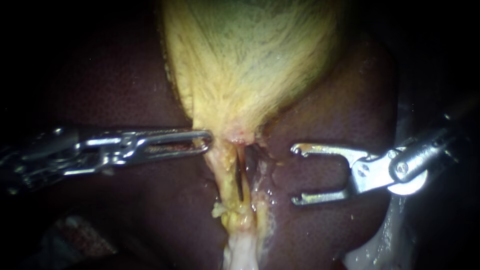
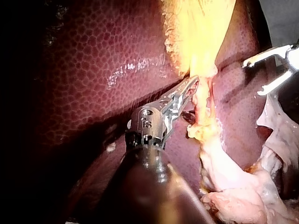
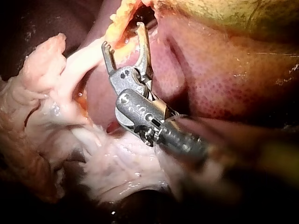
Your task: Going back first clip left tube
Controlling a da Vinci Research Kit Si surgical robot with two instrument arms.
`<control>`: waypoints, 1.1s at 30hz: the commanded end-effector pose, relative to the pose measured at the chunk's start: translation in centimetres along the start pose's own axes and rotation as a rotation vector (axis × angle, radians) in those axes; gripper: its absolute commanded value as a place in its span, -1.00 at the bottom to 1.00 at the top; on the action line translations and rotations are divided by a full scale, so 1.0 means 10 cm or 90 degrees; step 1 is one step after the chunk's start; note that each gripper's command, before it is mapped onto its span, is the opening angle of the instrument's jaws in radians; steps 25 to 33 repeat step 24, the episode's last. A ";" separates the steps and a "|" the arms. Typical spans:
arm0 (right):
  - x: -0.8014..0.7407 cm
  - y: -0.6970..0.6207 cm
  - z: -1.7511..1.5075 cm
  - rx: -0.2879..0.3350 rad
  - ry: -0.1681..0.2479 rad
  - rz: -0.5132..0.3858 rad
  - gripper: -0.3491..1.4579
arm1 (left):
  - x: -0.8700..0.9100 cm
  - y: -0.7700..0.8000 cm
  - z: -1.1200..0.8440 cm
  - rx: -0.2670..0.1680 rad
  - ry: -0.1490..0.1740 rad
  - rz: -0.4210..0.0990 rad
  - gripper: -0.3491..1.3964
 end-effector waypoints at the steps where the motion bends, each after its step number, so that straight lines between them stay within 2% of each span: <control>1: 0.000 0.000 0.000 0.000 0.000 0.000 0.05 | 0.002 -0.001 0.003 0.001 0.003 0.001 -1.00; 8: 0.000 0.000 0.002 0.001 0.001 0.000 0.05 | 0.006 -0.008 0.009 0.005 0.007 0.005 -1.00; 33: 0.000 0.000 0.002 0.006 0.003 0.000 0.06 | 0.010 -0.005 0.010 0.007 0.012 0.008 -1.00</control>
